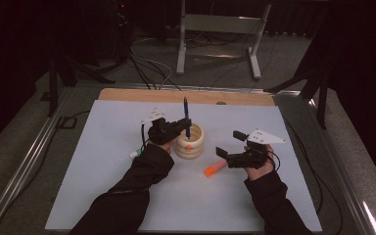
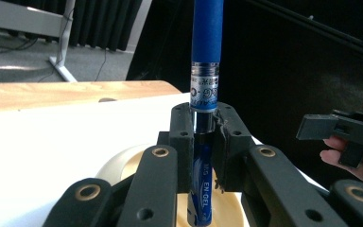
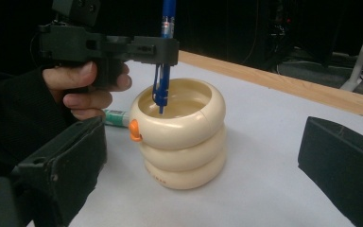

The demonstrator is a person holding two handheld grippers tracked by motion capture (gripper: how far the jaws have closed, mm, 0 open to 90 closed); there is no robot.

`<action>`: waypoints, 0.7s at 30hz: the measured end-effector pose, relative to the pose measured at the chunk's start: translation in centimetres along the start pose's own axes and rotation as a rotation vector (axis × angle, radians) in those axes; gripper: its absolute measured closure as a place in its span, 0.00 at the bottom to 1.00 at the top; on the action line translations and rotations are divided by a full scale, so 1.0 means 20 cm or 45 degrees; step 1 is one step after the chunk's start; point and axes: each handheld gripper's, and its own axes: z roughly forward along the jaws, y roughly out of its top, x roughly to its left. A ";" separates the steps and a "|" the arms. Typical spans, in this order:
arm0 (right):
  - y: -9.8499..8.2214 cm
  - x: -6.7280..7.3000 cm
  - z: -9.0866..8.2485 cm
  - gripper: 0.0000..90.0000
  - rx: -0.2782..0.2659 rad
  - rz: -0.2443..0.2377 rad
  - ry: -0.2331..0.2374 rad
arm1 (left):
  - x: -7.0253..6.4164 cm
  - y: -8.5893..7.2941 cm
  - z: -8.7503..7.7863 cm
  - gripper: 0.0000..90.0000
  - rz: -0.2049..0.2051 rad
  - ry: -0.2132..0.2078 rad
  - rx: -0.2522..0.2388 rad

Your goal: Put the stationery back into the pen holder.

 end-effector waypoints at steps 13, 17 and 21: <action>0.00 0.00 0.00 0.02 -0.003 0.006 0.005 | -0.01 -0.02 0.03 0.89 0.020 0.128 0.085; 0.00 0.00 -0.01 0.02 -0.005 0.009 0.006 | -0.03 -0.03 0.04 0.89 0.044 0.157 0.119; 0.00 0.00 -0.01 0.02 -0.008 0.010 0.006 | -0.03 -0.02 0.04 0.89 0.061 0.158 0.123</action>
